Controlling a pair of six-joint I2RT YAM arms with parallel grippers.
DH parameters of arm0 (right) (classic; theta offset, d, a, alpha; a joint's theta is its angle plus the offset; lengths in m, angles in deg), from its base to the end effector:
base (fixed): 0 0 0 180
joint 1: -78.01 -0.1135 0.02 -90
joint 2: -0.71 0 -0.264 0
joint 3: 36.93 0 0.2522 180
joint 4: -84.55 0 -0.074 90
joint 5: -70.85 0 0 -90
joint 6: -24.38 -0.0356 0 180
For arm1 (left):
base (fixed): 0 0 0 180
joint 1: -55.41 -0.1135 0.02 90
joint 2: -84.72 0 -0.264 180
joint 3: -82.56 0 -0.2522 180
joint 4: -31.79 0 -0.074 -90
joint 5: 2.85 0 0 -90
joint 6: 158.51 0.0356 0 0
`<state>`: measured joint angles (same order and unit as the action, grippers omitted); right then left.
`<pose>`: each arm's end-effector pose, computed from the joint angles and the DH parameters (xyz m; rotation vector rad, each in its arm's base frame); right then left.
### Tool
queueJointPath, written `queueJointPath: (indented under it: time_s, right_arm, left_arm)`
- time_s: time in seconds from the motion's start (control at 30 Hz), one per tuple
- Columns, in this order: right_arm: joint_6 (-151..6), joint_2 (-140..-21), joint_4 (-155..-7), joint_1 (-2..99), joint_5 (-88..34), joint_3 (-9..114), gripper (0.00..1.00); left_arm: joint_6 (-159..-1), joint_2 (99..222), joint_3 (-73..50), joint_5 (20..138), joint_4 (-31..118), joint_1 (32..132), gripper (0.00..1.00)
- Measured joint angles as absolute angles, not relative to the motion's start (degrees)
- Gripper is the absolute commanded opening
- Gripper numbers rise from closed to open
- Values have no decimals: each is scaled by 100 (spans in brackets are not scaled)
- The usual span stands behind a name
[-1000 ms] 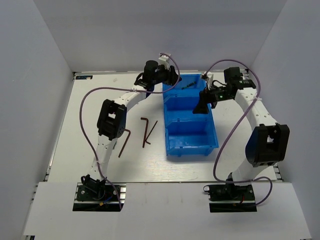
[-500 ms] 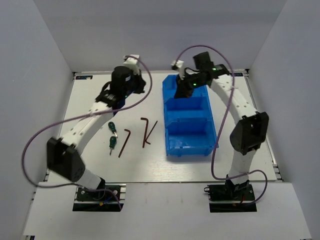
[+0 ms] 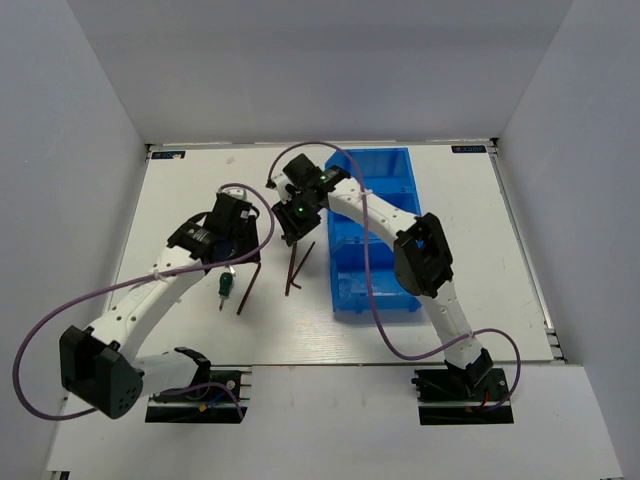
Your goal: Sort the tools into containers
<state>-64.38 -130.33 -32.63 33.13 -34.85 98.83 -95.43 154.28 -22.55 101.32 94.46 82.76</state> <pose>0.3488 0.3610 0.2415 -1.1371 2.4037 0.6223 0.2149 -0.1014 0.2929 -0.0825 2.5254 -0.0581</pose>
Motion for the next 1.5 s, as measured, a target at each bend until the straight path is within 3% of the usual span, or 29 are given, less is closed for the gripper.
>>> queueJointPath:
  time_s: [0.63, 0.73, 0.9, 1.17, 1.5]
  right_arm:
    - [-7725, -13672, -3999, 2852, -1980, 9472, 45]
    - [-7723, -13669, -4122, 2760, -1724, 9408, 32]
    - [-7747, -13645, -4255, 2703, -1409, 9314, 0]
    - [-7749, -13573, -4369, 2758, -1608, 9192, 0]
    - [-8071, -13538, -4327, 3394, -3110, 9419, 0]
  left_arm:
    - [-9608, 15028, -2929, 10045, 9608, 8276, 65]
    - [-9547, 15030, -3117, 10005, 9446, 8276, 65]
    - [-9425, 15202, -3423, 9975, 9184, 8276, 65]
    - [-9158, 15755, -3624, 9955, 8620, 8276, 65]
    - [-8782, 16778, -3746, 10014, 7970, 8340, 60]
